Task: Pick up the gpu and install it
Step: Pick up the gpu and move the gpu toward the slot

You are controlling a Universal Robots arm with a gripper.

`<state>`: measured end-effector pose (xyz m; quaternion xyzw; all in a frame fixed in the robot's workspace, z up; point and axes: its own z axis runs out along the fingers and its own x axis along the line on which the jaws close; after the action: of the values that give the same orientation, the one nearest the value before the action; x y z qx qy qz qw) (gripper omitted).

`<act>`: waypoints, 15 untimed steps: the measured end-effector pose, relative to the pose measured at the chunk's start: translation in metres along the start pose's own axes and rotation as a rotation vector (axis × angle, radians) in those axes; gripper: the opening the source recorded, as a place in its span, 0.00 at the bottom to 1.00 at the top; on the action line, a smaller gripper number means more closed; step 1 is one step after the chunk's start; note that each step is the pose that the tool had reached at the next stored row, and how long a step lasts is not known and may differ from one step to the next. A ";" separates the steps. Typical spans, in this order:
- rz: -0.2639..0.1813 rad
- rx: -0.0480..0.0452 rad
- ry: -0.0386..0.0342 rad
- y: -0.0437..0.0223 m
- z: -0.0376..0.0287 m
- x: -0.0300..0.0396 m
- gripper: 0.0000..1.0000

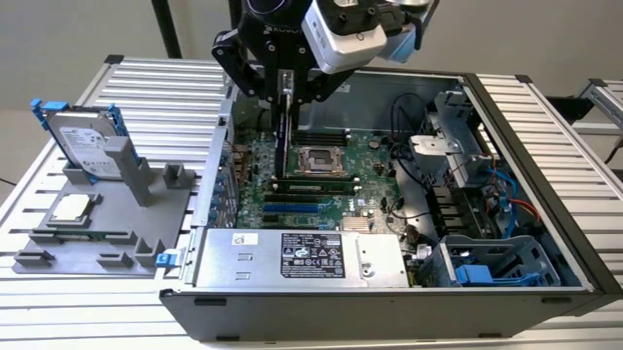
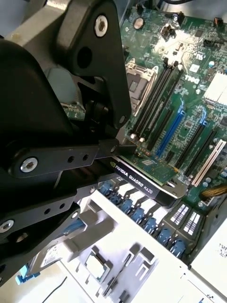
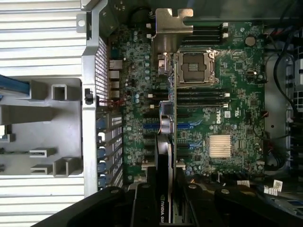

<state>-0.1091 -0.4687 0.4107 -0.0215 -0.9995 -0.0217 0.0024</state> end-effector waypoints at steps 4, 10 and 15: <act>0.000 0.0000 0.0000 0.0001 0.0000 -0.0026 0.00; 0.000 0.0000 0.0000 0.0002 0.0000 -0.0043 0.00; 0.000 0.0000 0.0000 0.0002 0.0000 -0.0049 0.00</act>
<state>-0.1042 -0.4687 0.4107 -0.0215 -0.9995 -0.0217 0.0024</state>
